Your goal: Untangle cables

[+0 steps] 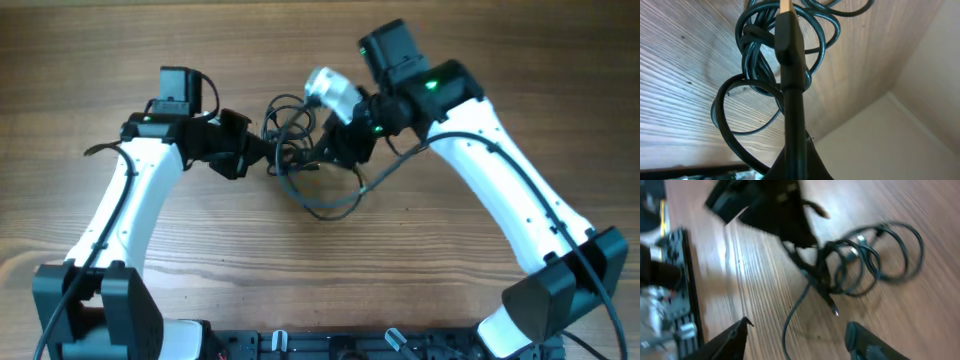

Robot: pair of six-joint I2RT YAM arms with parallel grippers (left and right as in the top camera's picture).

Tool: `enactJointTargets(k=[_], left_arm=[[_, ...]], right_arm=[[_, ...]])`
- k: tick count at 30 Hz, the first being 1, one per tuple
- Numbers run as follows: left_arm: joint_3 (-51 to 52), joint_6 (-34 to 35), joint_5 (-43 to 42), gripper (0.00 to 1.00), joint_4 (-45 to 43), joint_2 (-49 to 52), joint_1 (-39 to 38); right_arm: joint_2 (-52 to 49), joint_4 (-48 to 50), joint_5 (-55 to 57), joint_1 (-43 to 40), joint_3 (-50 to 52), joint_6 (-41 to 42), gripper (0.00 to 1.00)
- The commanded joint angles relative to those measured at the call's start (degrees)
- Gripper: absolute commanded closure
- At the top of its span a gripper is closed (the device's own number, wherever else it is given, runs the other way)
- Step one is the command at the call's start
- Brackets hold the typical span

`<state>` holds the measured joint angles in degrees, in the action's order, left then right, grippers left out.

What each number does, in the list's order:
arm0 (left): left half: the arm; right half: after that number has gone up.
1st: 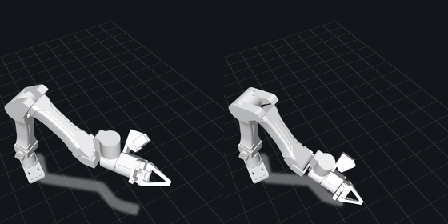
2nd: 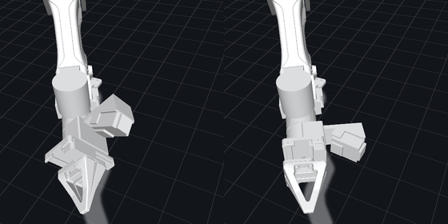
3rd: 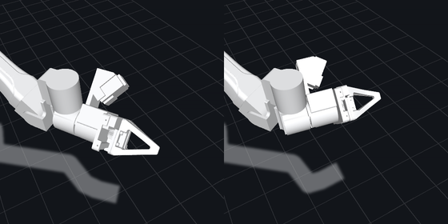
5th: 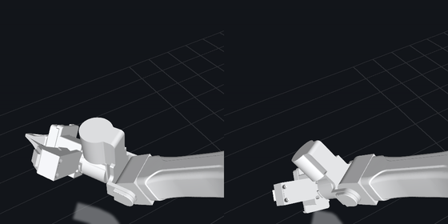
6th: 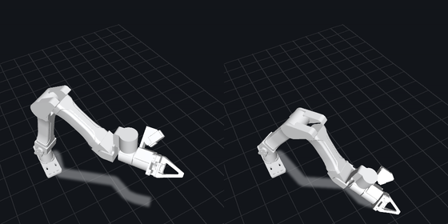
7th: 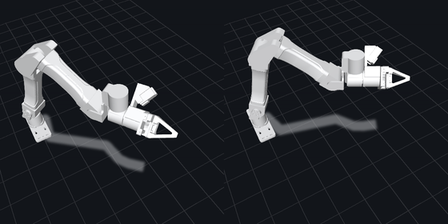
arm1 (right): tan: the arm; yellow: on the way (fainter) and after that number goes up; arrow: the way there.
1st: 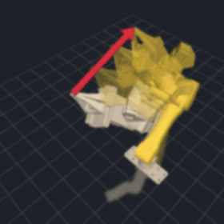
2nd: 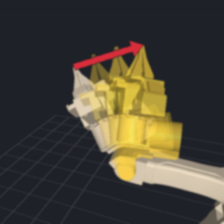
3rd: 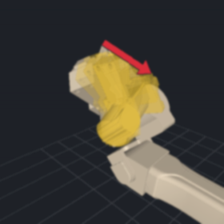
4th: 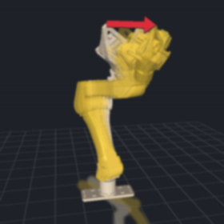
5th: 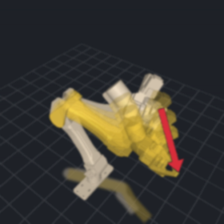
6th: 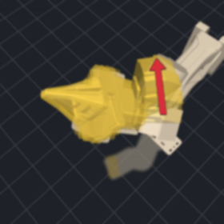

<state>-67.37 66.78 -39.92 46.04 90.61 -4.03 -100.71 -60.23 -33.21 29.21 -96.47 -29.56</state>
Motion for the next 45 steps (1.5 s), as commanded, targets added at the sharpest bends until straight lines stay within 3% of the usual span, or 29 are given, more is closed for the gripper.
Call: enactJointTargets(k=[1, 8, 10, 11, 13, 16, 20, 26, 28, 29, 33, 39, 41, 45], left_arm=[[0.0, -0.7, -9.0, 0.96, -0.1, 0.2, 2.7], [0.0, -1.7, -9.1, 0.96, 0.2, 0.2, 2.7], [0.0, -2.1, -8.9, 0.96, 0.2, 0.2, 2.7], [0.0, -2.1, -7.9, 0.96, 0.2, 0.2, 2.7], [0.0, -2.0, -4.5, 0.96, 0.2, 0.2, 2.7], [0.0, -1.8, 2.5, 0.96, 0.2, 0.2, 2.7], [0.0, 0.2, 12.0, 0.96, 2.5, 0.2, 2.7], [0.0, 0.1, 15.1, 0.96, 4.0, 0.2, 2.7], [0.0, 0.1, 16.8, 0.96, 4.7, 0.2, 2.7], [0.0, 0.1, 17.6, 0.96, 5.0, 0.2, 2.7], [0.0, 0.1, 21.7, 0.96, 6.9, 0.2, 2.7], [0.0, -6.4, 26.5, 0.96, 9.0, 0.2, 2.7], [0.0, -8.3, 29.7, 0.9, 10.3, 0.2, 2.7], [0.0, -9.6, 30.0, 0.86, 9.9, 0.2, 2.7]], right_arm=[[-4.7, 0.9, -0.1, 1.2, -0.5, -11.0, 0.35], [-13.2, 9.6, -2.6, 1.9, -0.5, -12.6, 0.38], [-13.5, 9.6, -3.0, 1.9, -0.5, -11.1, 0.89], [-13.2, 9.6, -2.9, 1.9, -0.7, -8.8, 0.96], [-11.3, 8.9, -3.1, 1.8, -1.2, -1.1, 0.96], [-4.1, 6.6, -5.5, 1.7, -2.2, 1.6, 0.96], [6.9, 11.0, -5.5, -0.6, -2.2, 11.4, 0.96], [13.1, 16.1, -4.4, -10.2, -2.2, 32.9, 0.96], [12.3, 14.4, 2.4, -13.7, -2.1, 44.5, 0.96], [12.0, 13.8, 4.3, -14.7, -2.1, 46.4, 0.96], [11.8, 12.9, 13.5, -16.4, -2.0, 50.7, 0.95], [11.7, 12.4, 12.1, -16.0, -1.4, 49.3, 0.96], [11.6, 12.1, 11.7, -16.0, -1.3, 49.0, 0.96], [11.6, 12.4, -2.0, -15.7, -1.3, 34.9, 0.84]])
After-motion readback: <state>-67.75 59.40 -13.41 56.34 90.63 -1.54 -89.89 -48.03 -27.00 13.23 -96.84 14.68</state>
